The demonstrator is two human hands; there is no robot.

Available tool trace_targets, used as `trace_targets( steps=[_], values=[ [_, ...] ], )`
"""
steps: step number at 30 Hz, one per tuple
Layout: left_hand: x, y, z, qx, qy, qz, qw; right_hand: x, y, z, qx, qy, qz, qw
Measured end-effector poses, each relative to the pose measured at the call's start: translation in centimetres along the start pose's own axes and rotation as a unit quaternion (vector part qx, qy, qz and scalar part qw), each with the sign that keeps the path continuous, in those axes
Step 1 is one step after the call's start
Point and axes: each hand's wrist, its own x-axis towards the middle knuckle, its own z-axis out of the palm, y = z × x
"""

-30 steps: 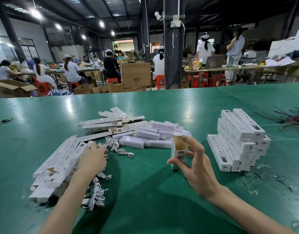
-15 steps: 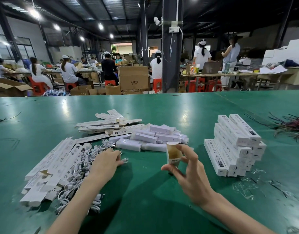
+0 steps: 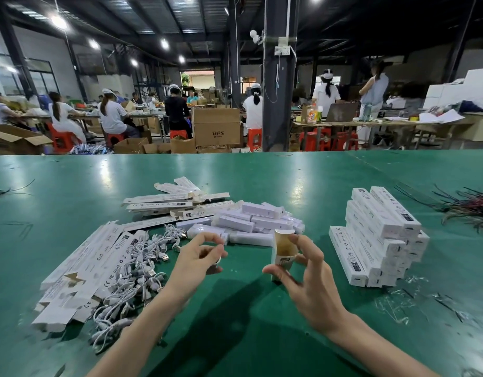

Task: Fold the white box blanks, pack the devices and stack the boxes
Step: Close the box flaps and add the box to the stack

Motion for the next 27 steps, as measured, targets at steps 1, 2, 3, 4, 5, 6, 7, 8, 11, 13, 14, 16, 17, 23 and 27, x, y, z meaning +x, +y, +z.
trace_targets(
  steps=[1, 2, 3, 4, 5, 6, 7, 8, 11, 13, 14, 16, 17, 23, 27],
  values=[
    [-0.10, 0.03, 0.16, -0.021, -0.010, -0.007, 1.000, 0.00, 0.04, 0.03, 0.002, 0.001, -0.002, 1.000],
    [-0.23, 0.08, 0.30, -0.037, -0.020, -0.009, 0.999, -0.01, 0.08, 0.04, 0.003, 0.001, -0.002, 1.000],
    [-0.38, 0.14, 0.42, -0.047, -0.031, -0.006, 0.998, -0.04, 0.11, 0.05, 0.003, 0.001, -0.002, 1.000],
    [-0.53, 0.18, 0.49, -0.048, -0.038, 0.003, 0.998, -0.07, 0.13, 0.06, 0.003, 0.001, -0.002, 1.000],
    [-0.64, 0.20, 0.57, -0.042, -0.043, 0.013, 0.998, -0.10, 0.16, 0.06, 0.004, 0.000, -0.001, 1.000],
    [-0.74, 0.23, 0.63, -0.033, -0.045, 0.023, 0.998, -0.09, 0.16, 0.06, 0.005, -0.001, -0.001, 1.000],
    [-0.80, 0.26, 0.67, -0.025, -0.045, 0.031, 0.998, -0.10, 0.17, 0.07, 0.006, -0.002, 0.000, 1.000],
    [-0.84, 0.30, 0.70, -0.021, -0.045, 0.035, 0.998, -0.08, 0.16, 0.07, 0.006, -0.001, 0.001, 1.000],
    [-0.87, 0.35, 0.70, -0.025, -0.046, 0.032, 0.998, -0.02, 0.14, 0.14, 0.007, 0.001, 0.004, 1.000],
    [-0.85, 0.24, 0.73, -0.026, -0.045, 0.028, 0.998, -0.08, 0.16, 0.15, 0.005, 0.001, 0.004, 1.000],
    [-0.82, 0.14, 0.74, -0.027, -0.041, 0.027, 0.998, -0.12, 0.18, 0.13, 0.003, 0.001, 0.004, 1.000],
    [-0.72, -0.07, 0.81, -0.026, -0.031, 0.024, 0.999, -0.18, 0.20, 0.11, -0.002, -0.001, 0.006, 1.000],
    [-0.64, -0.16, 0.81, -0.020, -0.026, 0.026, 0.999, -0.23, 0.20, 0.11, -0.004, -0.002, 0.006, 1.000],
    [-0.47, -0.16, 0.69, 0.002, -0.017, 0.050, 0.999, -0.15, 0.10, 0.13, -0.002, -0.002, 0.006, 1.000],
    [-1.06, 0.27, 0.99, 0.043, -0.030, 0.074, 0.996, -0.18, 0.03, 0.15, -0.002, 0.000, 0.001, 1.000]
  ],
)
